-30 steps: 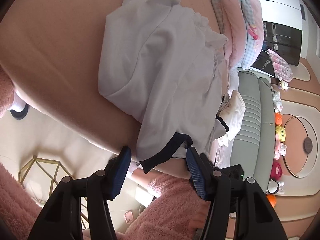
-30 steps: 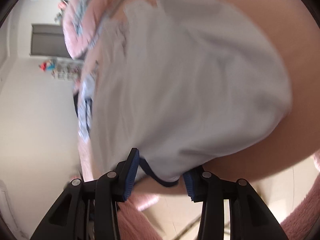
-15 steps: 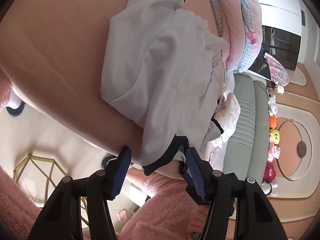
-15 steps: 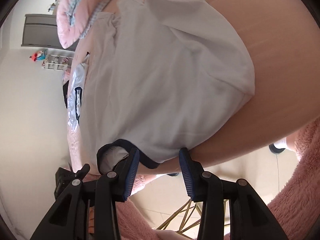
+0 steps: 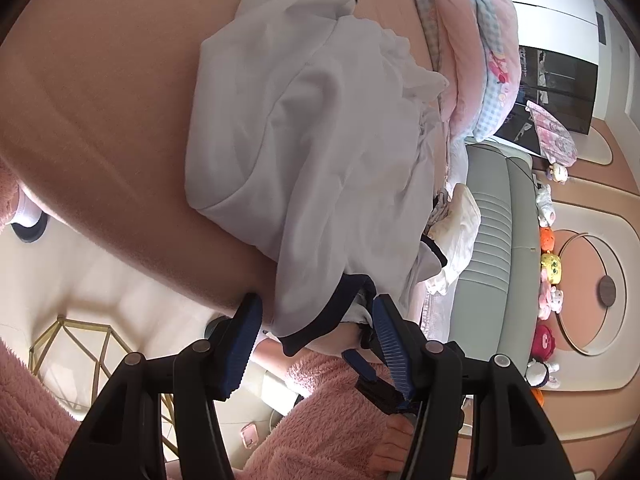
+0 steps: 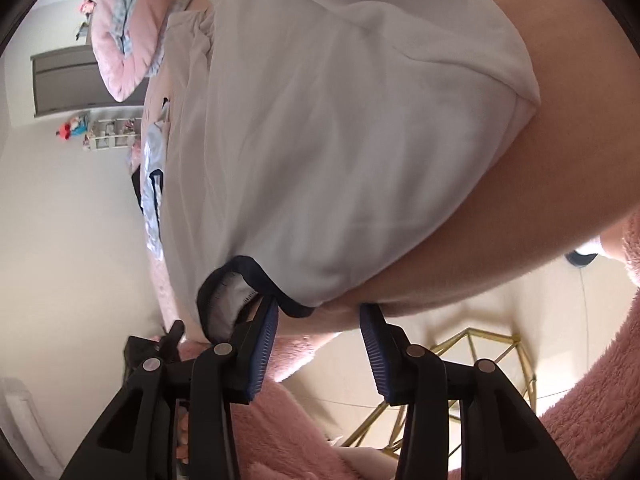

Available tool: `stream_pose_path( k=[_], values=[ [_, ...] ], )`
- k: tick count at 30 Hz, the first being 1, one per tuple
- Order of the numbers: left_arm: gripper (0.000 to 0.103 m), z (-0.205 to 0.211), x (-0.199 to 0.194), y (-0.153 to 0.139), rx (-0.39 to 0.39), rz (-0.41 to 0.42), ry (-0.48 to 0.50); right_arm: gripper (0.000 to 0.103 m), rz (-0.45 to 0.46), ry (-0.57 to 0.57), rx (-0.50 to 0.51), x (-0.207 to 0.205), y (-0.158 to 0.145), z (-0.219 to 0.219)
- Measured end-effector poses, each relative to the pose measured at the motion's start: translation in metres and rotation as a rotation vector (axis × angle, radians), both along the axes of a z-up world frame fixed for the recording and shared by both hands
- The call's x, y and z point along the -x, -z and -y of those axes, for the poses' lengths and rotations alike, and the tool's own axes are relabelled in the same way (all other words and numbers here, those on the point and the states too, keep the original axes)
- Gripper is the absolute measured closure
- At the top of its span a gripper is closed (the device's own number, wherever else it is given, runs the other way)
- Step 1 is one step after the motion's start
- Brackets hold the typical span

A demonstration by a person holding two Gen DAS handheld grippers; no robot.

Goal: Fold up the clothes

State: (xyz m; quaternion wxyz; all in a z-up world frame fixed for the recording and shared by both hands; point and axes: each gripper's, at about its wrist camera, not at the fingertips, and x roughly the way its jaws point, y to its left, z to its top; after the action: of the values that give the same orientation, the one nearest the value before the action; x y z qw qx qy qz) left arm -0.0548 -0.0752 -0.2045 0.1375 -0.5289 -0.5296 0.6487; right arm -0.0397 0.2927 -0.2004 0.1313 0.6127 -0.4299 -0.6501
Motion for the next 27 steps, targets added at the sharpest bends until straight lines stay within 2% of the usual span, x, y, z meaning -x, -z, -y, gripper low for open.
stream_pose_path(
  k=[4, 8, 12, 13, 15, 17, 19, 21, 24, 26, 27],
  values=[
    [0.048, 0.002, 0.0, -0.002, -0.005, -0.017, -0.009, 0.06, -0.097, -0.015, -0.03, -0.002, -0.014, 0.005],
    [0.048, 0.001, -0.002, -0.001, -0.01, -0.014, -0.002, 0.06, -0.096, 0.043, -0.005, 0.011, -0.014, 0.003],
    [0.048, 0.003, -0.003, 0.001, -0.025, -0.023, -0.007, 0.063, -0.149, 0.068, -0.016, 0.025, -0.015, 0.002],
    [0.048, 0.004, -0.003, -0.002, -0.037, -0.046, -0.014, 0.069, -0.186, 0.071, -0.009, 0.028, -0.022, 0.004],
    [0.049, 0.006, -0.003, -0.008, -0.065, -0.11, -0.03, 0.073, -0.285, 0.052, 0.004, 0.032, -0.041, 0.007],
    [0.05, 0.007, -0.002, -0.014, -0.094, -0.173, -0.045, 0.076, -0.322, 0.036, -0.004, 0.036, -0.052, 0.012],
    [0.05, 0.008, -0.001, -0.02, -0.109, -0.224, -0.054, 0.076, -0.306, 0.026, 0.022, 0.039, -0.053, 0.015],
    [0.05, 0.007, 0.002, -0.022, -0.086, -0.231, -0.048, 0.076, -0.278, 0.04, 0.048, 0.041, -0.048, 0.014],
    [0.05, 0.004, 0.007, -0.012, -0.04, -0.171, -0.031, 0.076, -0.236, 0.075, 0.075, 0.042, -0.038, 0.011],
    [0.05, 0.002, 0.008, -0.001, -0.035, -0.114, -0.012, 0.076, -0.167, 0.081, 0.023, 0.042, -0.027, 0.006],
    [0.05, 0.001, 0.008, 0.004, -0.035, -0.092, -0.005, 0.076, -0.139, 0.086, 0.028, 0.042, -0.023, 0.005]
  ],
)
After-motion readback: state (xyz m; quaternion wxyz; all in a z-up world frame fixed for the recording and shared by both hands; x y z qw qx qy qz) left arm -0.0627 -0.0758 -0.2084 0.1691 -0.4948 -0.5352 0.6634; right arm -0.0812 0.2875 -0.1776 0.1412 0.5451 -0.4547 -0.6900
